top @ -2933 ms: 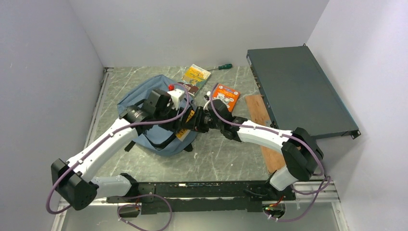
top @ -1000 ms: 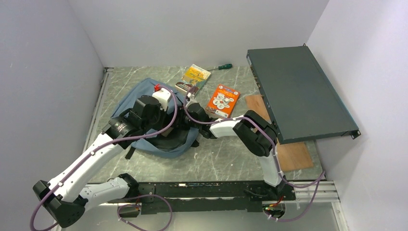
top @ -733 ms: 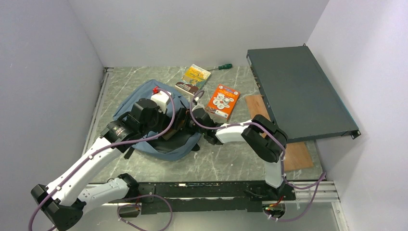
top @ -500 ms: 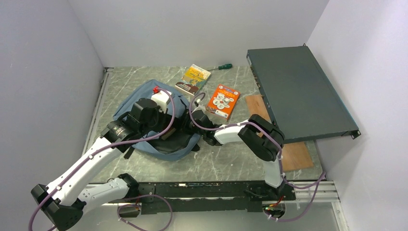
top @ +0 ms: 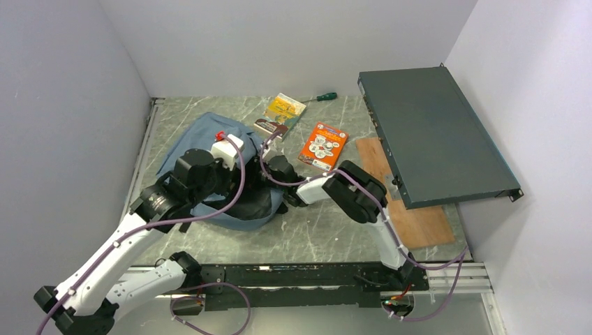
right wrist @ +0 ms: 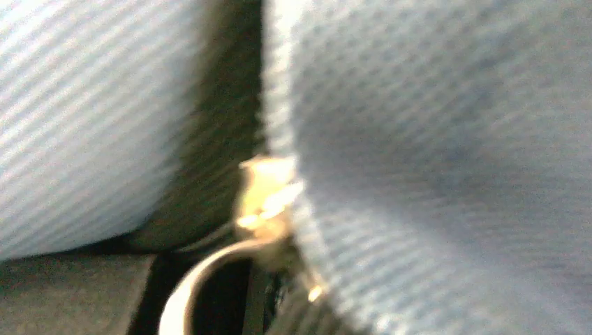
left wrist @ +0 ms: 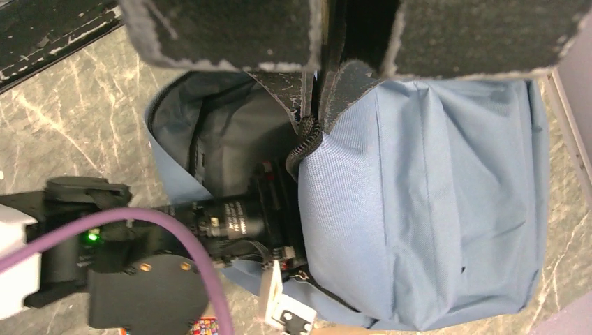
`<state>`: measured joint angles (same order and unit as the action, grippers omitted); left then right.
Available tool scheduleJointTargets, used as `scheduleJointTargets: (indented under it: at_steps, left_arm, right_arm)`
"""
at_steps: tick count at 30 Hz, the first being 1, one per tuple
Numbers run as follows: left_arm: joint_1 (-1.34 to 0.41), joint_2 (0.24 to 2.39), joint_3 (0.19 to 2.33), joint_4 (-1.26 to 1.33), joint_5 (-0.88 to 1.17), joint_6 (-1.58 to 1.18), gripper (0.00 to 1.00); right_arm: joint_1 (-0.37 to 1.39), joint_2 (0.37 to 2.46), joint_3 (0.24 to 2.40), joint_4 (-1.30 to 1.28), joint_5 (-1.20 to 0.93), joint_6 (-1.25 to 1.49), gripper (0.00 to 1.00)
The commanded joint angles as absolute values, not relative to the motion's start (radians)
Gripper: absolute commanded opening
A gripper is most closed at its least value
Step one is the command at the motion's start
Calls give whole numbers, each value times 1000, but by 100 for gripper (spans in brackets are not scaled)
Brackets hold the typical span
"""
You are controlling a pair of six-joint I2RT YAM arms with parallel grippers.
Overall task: Pack the student bag
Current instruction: Place the book in the student bag.
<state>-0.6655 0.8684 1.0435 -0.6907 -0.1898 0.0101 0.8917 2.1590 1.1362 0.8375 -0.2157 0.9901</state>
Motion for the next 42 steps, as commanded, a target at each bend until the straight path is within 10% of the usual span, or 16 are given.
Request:
scheduleJointTargets:
  at_steps: [1,18,27,32,42]
  left_arm:
    - [-664,792,1014,-584,-139,59,0]
    - [-664,803,930,-578,-192,26,0]
    - [-663,814,939,-598,-179,13,0]
    - [-663,804,942,-614,-173,6,0]
    - [-664,787,947,-658,-198,-24,0]
  right_arm:
    - [848,2225,1271,927,-201,949,18]
    - [878,1989,1108,539,-3,968,68]
    - [943,1928,1045,508,65,980,59]
    - [952,2026,1103,582,107,993,26]
    - [938,2071,1216,581,244,827,35]
